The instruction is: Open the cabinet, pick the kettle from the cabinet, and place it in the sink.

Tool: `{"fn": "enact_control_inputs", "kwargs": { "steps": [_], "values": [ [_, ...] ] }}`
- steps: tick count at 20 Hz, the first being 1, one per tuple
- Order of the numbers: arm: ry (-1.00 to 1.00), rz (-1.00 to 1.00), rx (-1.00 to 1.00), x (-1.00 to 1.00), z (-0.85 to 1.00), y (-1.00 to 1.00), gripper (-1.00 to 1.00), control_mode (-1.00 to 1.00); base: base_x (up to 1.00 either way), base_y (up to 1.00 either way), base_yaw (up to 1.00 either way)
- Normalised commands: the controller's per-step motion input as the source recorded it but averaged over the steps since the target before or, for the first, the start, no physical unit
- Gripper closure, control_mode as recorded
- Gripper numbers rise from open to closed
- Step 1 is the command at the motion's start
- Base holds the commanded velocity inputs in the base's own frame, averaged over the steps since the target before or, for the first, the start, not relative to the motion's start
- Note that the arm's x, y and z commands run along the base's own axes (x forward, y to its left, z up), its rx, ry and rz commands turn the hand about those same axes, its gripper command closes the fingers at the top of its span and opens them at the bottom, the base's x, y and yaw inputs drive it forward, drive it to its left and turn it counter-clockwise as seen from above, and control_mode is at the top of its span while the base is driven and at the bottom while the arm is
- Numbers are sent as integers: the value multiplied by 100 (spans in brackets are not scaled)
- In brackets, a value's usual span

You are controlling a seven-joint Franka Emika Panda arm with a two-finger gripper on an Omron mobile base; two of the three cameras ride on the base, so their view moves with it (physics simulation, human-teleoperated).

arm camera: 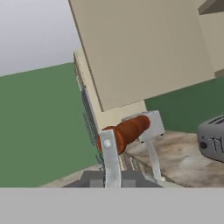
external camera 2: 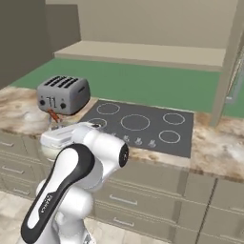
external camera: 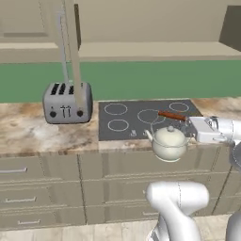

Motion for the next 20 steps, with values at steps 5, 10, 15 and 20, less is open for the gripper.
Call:
{"fn": "enact_control_inputs", "kwargs": {
  "steps": [5,10,15,20],
  "values": [
    [0,0,0,0,0,0,100,100,-13,0,75],
    [0,0,0,0,0,0,100,100,0,-4,84],
    [0,0,0,0,0,0,100,100,0,-5,90],
    [0,0,0,0,0,0,100,100,0,-4,98]
  ]
}}
